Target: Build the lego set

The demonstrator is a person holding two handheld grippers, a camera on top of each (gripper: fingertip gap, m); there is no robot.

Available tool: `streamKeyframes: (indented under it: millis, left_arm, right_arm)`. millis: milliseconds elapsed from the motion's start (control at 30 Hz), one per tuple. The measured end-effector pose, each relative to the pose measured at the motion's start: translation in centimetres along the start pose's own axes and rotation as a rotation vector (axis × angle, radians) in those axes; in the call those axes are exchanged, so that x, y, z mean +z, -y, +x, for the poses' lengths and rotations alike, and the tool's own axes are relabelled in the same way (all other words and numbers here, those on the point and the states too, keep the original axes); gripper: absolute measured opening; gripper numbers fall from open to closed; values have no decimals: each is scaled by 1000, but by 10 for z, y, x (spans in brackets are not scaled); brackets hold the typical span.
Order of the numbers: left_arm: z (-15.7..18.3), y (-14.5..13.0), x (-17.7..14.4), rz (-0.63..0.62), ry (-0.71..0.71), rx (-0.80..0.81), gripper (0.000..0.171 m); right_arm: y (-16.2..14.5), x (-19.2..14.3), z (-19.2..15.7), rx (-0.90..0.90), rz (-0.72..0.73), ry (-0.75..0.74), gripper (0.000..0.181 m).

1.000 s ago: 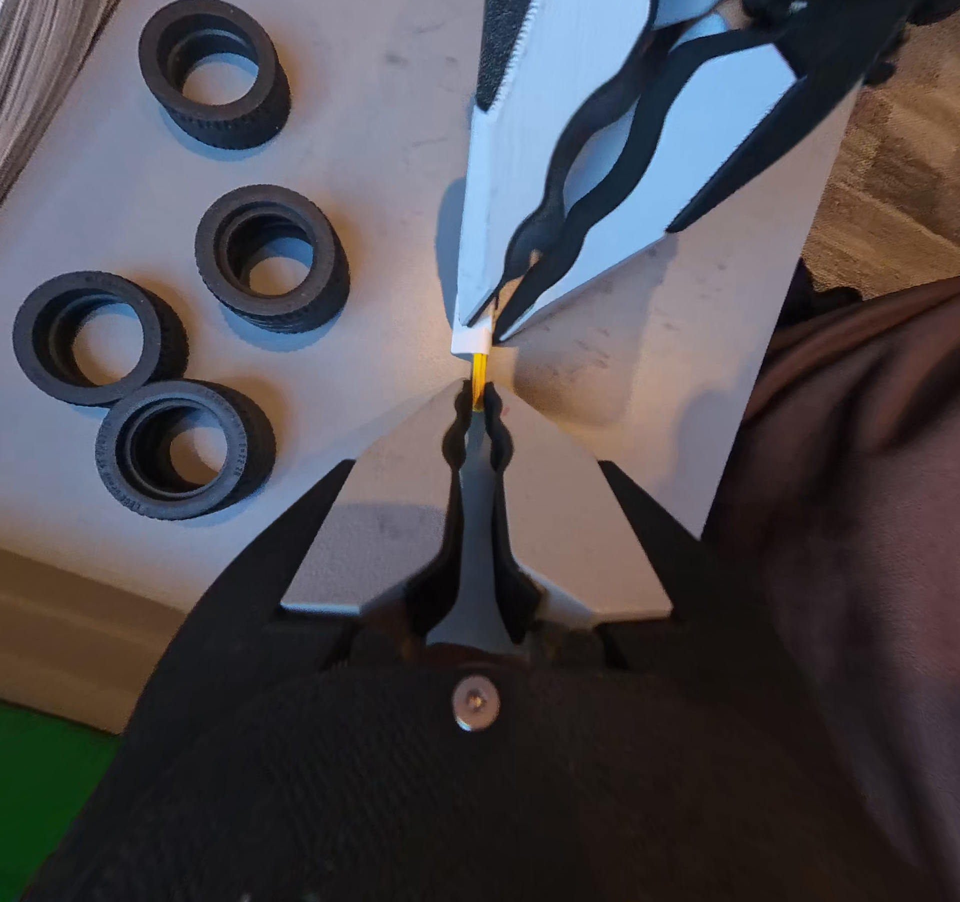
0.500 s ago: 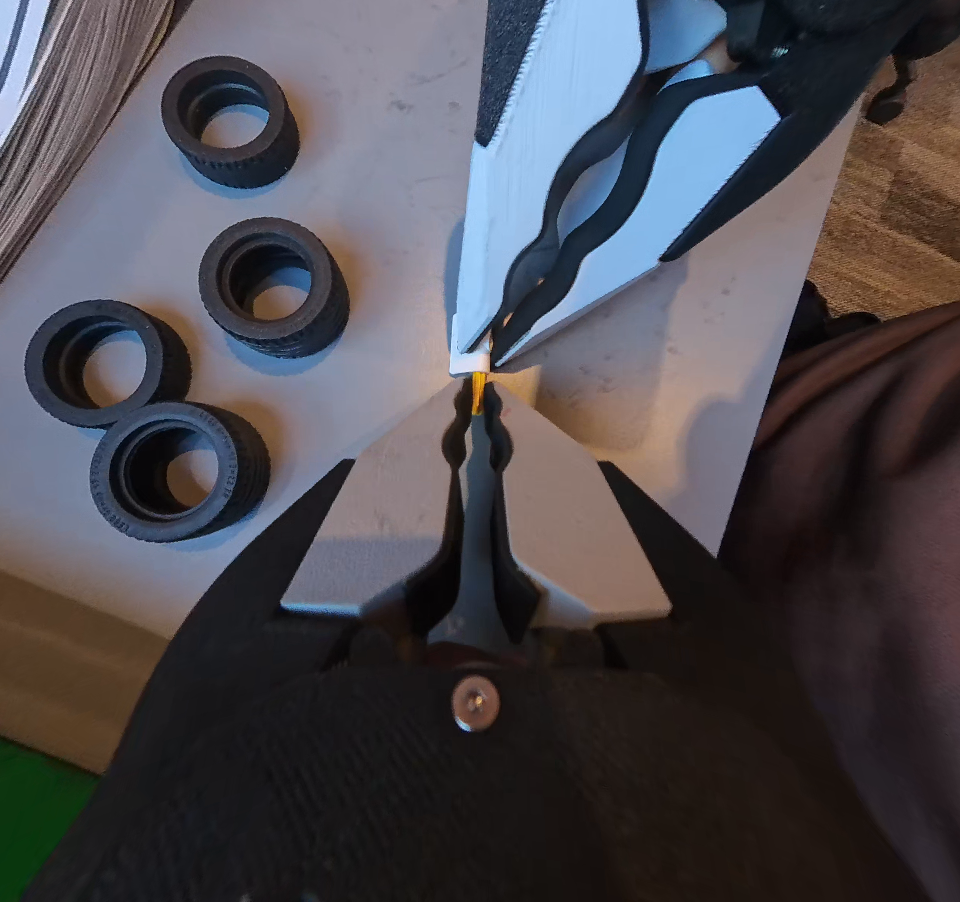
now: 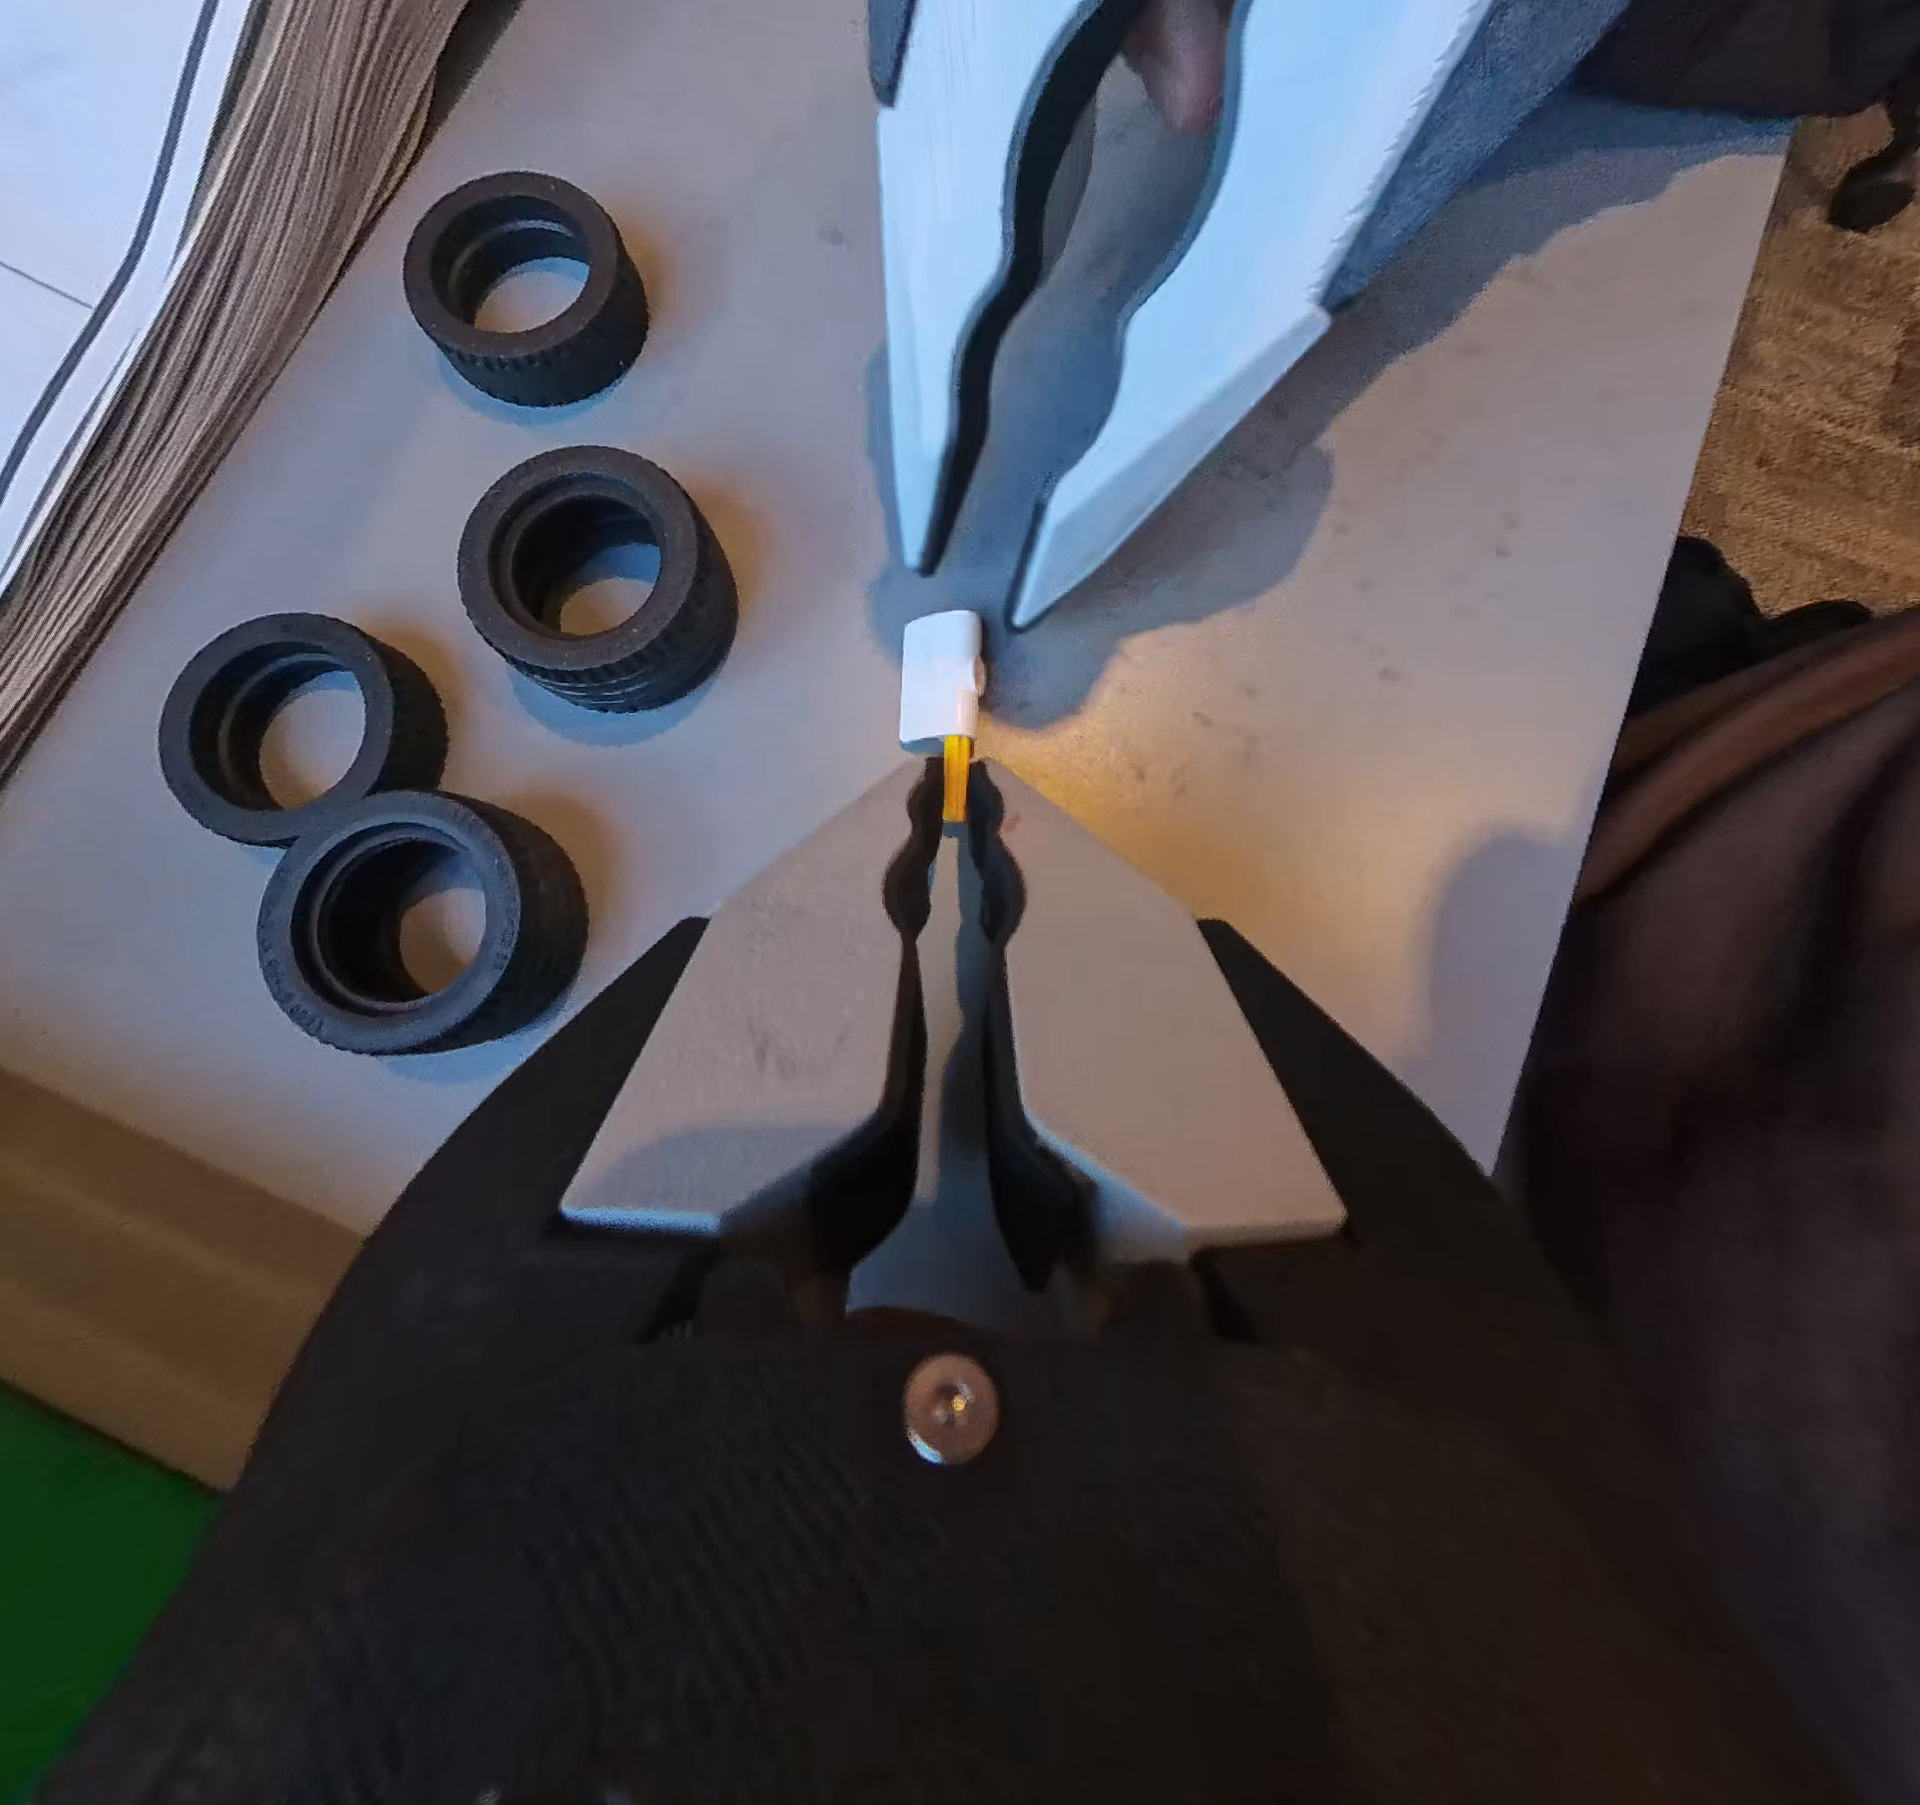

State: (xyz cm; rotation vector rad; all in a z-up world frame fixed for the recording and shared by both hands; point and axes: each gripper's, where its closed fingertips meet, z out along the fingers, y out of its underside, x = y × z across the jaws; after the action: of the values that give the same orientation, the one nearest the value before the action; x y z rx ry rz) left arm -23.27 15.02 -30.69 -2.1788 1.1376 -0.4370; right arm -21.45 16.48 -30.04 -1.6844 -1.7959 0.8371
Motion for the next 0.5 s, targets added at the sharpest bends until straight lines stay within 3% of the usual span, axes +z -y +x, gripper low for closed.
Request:
streamKeyframes:
  millis: [200, 500]
  left_arm:
    - [0, 0, 0, 15, 10, 29, 2]
    - [0, 0, 0, 2, -19, 23, 1]
  right_arm:
    - [-2, 8, -1, -24, -51, 10, 6]
    - [-1, 9, -2, -138, -49, -38, 4]
